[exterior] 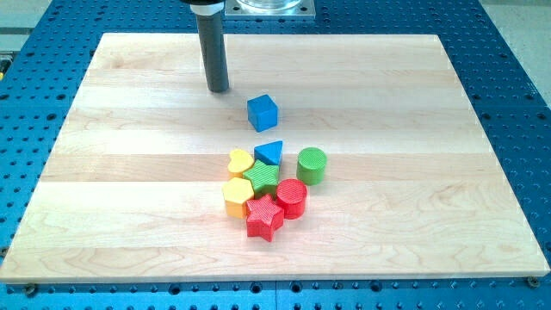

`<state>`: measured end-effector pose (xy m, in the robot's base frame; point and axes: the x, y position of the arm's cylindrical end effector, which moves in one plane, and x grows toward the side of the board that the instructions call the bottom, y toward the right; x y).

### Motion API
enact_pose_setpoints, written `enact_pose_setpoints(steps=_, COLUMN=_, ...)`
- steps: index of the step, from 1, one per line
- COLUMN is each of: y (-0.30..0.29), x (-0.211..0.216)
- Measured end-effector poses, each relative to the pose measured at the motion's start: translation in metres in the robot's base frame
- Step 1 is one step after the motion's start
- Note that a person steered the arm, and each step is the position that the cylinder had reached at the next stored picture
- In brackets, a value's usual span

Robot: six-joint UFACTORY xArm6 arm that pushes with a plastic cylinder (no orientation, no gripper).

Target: Slide the blue cube towards the top right side of the board

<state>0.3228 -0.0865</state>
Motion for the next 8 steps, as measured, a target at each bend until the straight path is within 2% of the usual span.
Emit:
enact_pose_setpoints(steps=1, y=-0.034, x=0.007)
enact_pose_setpoints(steps=2, y=-0.039, x=0.061)
enact_pose_setpoints(steps=4, y=0.012, x=0.099)
enact_pose_setpoints(steps=5, y=0.019, x=0.08)
enact_pose_setpoints(steps=6, y=0.108, x=0.062)
enact_pose_setpoints(steps=7, y=0.146, x=0.06)
enact_pose_setpoints(steps=8, y=0.114, x=0.125)
